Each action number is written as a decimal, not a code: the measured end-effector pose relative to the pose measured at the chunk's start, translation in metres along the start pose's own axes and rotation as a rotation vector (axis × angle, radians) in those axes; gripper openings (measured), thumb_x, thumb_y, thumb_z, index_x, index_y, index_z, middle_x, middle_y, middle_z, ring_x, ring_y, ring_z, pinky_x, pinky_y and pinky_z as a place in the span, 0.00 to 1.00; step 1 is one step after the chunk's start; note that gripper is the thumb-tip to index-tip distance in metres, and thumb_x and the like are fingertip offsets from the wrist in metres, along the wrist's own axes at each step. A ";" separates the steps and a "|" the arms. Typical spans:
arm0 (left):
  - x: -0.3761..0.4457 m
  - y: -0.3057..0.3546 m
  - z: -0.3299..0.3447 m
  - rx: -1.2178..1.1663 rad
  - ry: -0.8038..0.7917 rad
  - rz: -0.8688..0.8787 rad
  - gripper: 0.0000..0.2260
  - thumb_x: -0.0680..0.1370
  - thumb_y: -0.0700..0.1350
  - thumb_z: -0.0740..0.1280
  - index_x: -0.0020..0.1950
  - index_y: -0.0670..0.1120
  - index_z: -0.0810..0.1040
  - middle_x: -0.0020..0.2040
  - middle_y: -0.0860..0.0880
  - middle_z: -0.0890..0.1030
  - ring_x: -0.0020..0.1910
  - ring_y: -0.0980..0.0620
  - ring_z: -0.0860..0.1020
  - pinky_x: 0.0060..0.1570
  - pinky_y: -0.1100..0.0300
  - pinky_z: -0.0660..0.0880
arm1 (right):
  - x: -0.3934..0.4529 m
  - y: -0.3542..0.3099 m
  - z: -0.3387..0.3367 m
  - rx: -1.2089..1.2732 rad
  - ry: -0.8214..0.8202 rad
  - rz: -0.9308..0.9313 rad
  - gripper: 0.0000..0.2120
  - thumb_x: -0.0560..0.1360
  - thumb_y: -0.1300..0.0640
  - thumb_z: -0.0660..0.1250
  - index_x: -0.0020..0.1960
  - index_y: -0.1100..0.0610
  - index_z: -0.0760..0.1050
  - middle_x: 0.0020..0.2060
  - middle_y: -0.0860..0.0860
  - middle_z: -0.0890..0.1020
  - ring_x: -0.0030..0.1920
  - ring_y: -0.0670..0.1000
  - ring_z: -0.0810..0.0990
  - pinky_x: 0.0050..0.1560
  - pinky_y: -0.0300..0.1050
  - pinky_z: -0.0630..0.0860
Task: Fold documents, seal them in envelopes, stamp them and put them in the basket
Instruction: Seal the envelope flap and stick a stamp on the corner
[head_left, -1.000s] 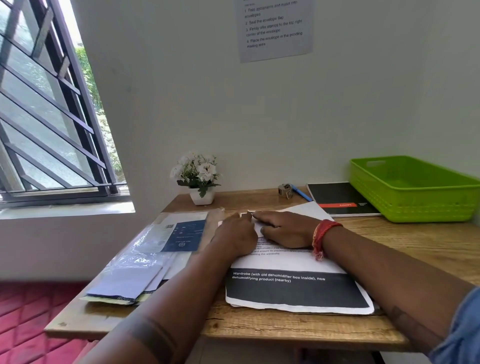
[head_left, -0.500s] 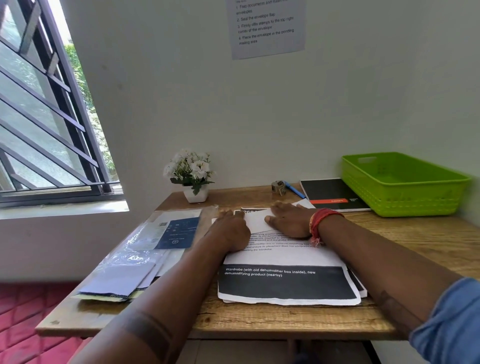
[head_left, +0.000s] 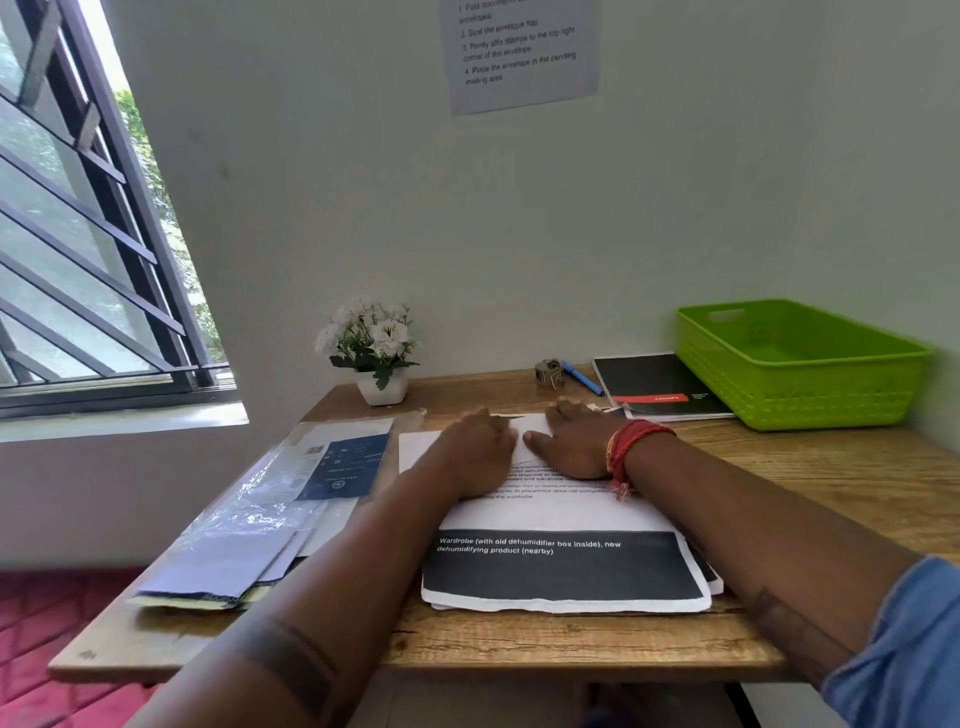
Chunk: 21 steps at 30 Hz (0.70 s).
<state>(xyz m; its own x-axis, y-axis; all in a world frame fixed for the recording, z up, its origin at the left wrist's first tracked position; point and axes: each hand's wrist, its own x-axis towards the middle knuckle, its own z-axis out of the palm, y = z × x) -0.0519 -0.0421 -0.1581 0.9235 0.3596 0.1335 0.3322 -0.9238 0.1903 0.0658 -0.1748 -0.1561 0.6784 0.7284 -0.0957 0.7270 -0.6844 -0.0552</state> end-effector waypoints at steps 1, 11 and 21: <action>0.003 0.000 0.005 -0.029 -0.061 0.023 0.23 0.85 0.56 0.50 0.74 0.47 0.70 0.77 0.42 0.66 0.76 0.42 0.64 0.74 0.48 0.60 | 0.002 -0.002 0.001 0.002 0.005 -0.006 0.38 0.80 0.33 0.42 0.82 0.55 0.43 0.81 0.52 0.44 0.81 0.55 0.45 0.77 0.60 0.45; 0.011 -0.001 0.001 0.079 -0.298 -0.048 0.28 0.85 0.59 0.44 0.83 0.53 0.44 0.83 0.44 0.42 0.81 0.43 0.41 0.79 0.44 0.43 | 0.017 0.014 0.003 0.018 0.022 0.055 0.37 0.80 0.34 0.43 0.81 0.55 0.48 0.81 0.54 0.49 0.80 0.56 0.49 0.78 0.59 0.50; 0.058 0.031 -0.020 -0.210 0.066 -0.038 0.12 0.79 0.44 0.63 0.55 0.45 0.84 0.54 0.45 0.84 0.52 0.45 0.81 0.53 0.54 0.78 | 0.047 0.030 -0.025 0.014 0.488 -0.023 0.18 0.74 0.59 0.61 0.63 0.49 0.74 0.57 0.53 0.78 0.57 0.60 0.77 0.56 0.55 0.72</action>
<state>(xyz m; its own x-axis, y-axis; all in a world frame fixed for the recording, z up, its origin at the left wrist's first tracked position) 0.0076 -0.0470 -0.1246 0.8943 0.4077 0.1842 0.3129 -0.8643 0.3939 0.1225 -0.1599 -0.1371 0.6349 0.6710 0.3829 0.7432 -0.6659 -0.0654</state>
